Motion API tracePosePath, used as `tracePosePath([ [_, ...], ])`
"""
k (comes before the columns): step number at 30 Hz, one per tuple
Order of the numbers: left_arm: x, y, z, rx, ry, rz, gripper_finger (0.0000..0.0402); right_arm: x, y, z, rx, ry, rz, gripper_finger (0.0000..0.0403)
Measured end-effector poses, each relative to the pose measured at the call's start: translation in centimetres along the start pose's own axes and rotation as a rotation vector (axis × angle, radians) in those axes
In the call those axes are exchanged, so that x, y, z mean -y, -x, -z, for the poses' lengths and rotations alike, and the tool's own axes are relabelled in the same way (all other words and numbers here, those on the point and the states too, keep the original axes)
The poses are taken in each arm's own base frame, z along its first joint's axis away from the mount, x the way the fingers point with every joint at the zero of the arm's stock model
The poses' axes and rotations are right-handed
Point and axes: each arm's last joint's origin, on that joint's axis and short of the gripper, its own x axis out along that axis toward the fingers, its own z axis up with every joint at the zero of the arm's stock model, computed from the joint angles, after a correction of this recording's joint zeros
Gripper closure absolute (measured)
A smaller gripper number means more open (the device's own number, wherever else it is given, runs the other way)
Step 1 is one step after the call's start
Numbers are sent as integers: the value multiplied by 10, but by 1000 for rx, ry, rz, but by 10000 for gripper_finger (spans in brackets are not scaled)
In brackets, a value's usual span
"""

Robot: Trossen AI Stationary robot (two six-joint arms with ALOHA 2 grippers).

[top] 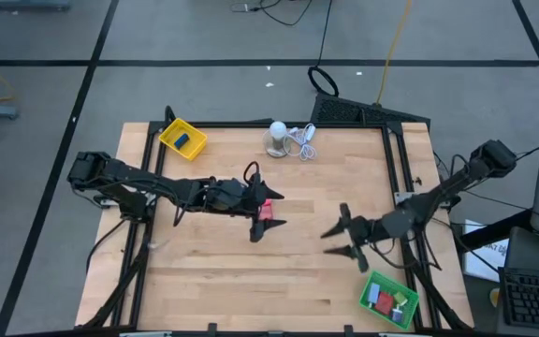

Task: Pick & Place Office items
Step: Put the pink orange charger adapter into the green bin

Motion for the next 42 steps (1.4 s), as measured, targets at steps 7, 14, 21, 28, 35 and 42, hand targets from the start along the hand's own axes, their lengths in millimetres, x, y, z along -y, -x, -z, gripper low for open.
tracePosePath([
  [7,-2,0,3,-30,-8,-20,52,24,-5,-15,108,149,112,220],
  [14,-16,2,21,-209,-33,-200,53,48,-6,-23,149,230,234,220],
  [21,-26,-17,57,-419,-65,-242,53,69,-5,-26,140,225,328,220],
  [28,-48,-39,88,-528,-29,-334,53,80,-4,-25,122,220,378,220],
  [35,-77,-45,100,-580,-14,-455,53,86,-4,-24,101,217,405,220],
  [42,-90,-56,116,-634,35,-363,53,86,-4,-23,93,211,407,220],
])
